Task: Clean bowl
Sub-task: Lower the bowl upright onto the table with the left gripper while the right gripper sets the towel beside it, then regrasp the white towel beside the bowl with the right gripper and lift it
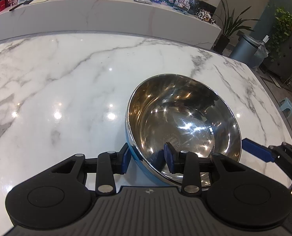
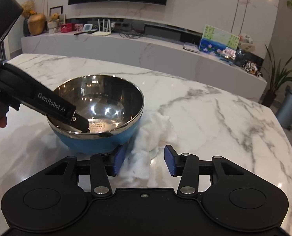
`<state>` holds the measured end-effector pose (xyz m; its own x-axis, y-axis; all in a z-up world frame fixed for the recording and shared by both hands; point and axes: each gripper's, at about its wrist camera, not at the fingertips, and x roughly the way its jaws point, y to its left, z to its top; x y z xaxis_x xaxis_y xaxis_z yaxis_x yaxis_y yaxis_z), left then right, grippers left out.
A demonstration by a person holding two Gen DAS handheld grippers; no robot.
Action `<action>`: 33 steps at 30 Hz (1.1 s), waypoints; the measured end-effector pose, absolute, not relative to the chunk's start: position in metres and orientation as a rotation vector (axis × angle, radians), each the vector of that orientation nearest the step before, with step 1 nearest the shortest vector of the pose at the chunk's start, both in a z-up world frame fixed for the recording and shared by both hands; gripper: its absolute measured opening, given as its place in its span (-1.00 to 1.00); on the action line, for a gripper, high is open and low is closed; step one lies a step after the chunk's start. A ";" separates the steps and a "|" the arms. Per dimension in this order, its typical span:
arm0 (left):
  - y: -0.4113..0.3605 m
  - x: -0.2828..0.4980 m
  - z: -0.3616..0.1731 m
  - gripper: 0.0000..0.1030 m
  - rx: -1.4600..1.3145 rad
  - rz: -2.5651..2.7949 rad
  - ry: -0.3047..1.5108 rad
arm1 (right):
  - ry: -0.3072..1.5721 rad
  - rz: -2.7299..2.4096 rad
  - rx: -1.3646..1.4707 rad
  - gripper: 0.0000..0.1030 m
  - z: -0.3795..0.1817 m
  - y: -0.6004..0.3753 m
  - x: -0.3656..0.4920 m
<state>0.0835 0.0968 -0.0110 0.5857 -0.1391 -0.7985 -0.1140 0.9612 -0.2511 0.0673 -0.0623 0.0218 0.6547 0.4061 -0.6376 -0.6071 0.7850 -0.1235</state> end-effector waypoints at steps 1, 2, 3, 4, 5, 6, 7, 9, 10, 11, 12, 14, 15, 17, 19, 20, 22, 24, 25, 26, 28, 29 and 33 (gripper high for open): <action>0.097 0.083 -0.011 -0.34 -0.289 -0.016 0.948 | 0.641 0.570 -0.336 -0.18 0.020 -0.062 0.069; 0.097 0.083 -0.011 -0.34 -0.289 -0.016 0.947 | 0.648 0.561 -0.334 -0.18 0.018 -0.062 0.070; 0.097 0.083 -0.011 -0.34 -0.288 -0.017 0.946 | 0.661 0.552 -0.331 -0.18 0.016 -0.062 0.071; 0.097 0.083 -0.012 -0.34 -0.289 -0.019 0.945 | 0.674 0.549 -0.327 -0.18 0.014 -0.062 0.073; 0.098 0.083 -0.012 -0.34 -0.289 -0.019 0.945 | 0.682 0.550 -0.320 -0.18 0.013 -0.062 0.074; 0.098 0.083 -0.012 -0.34 -0.289 -0.019 0.945 | 0.690 0.550 -0.313 -0.18 0.012 -0.063 0.075; 0.097 0.083 -0.012 -0.34 -0.288 -0.019 0.945 | 0.699 0.551 -0.307 -0.19 0.010 -0.063 0.076; 0.097 0.084 -0.012 -0.34 -0.287 -0.018 0.944 | 0.714 0.552 -0.293 -0.22 0.007 -0.064 0.078; 0.097 0.084 -0.012 -0.34 -0.288 -0.018 0.945 | 0.720 0.555 -0.286 -0.27 0.007 -0.064 0.079; 0.097 0.084 -0.012 -0.34 -0.287 -0.018 0.945 | 0.722 0.559 -0.282 -0.34 0.006 -0.064 0.079; 0.098 0.084 -0.012 -0.35 -0.287 -0.019 0.945 | 0.728 0.572 -0.273 -0.51 0.006 -0.064 0.079; 0.099 0.084 -0.013 -0.36 -0.286 -0.022 0.943 | 0.733 0.591 -0.269 -0.67 0.006 -0.063 0.078; 0.098 0.083 -0.013 -0.36 -0.286 -0.021 0.943 | 0.726 0.594 -0.291 -0.71 0.006 -0.061 0.076; 0.099 0.084 -0.013 -0.36 -0.284 -0.022 0.941 | 0.714 0.598 -0.318 -0.74 0.007 -0.058 0.073; 0.099 0.084 -0.013 -0.38 -0.286 -0.024 0.940 | 0.701 0.588 -0.319 -0.76 0.009 -0.059 0.070; 0.100 0.084 -0.013 -0.39 -0.288 -0.025 0.939 | 0.681 0.573 -0.320 -0.76 0.013 -0.060 0.069; 0.100 0.084 -0.013 -0.40 -0.288 -0.026 0.939 | 0.640 0.550 -0.324 -0.76 0.020 -0.063 0.065; 0.100 0.085 -0.013 -0.40 -0.286 -0.026 0.937 | 0.596 0.537 -0.319 -0.76 0.030 -0.067 0.061; 0.100 0.085 -0.013 -0.40 -0.285 -0.026 0.936 | 0.581 0.539 -0.317 -0.76 0.034 -0.069 0.059; 0.099 0.085 -0.014 -0.40 -0.284 -0.027 0.935 | 0.567 0.543 -0.320 -0.76 0.037 -0.070 0.057; 0.099 0.085 -0.014 -0.40 -0.284 -0.026 0.935 | 0.544 0.563 -0.354 -0.76 0.040 -0.069 0.051; 0.099 0.085 -0.014 -0.40 -0.281 -0.026 0.934 | 0.545 0.566 -0.366 -0.76 0.039 -0.068 0.050; 0.098 0.085 -0.013 -0.40 -0.278 -0.027 0.934 | 0.579 0.592 -0.401 -0.76 0.030 -0.062 0.050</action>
<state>0.0848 0.0983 -0.0131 0.5973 -0.1430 -0.7892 -0.0967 0.9640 -0.2478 0.0500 -0.0621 0.0299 0.6806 0.4040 -0.6112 -0.6201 0.7619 -0.1870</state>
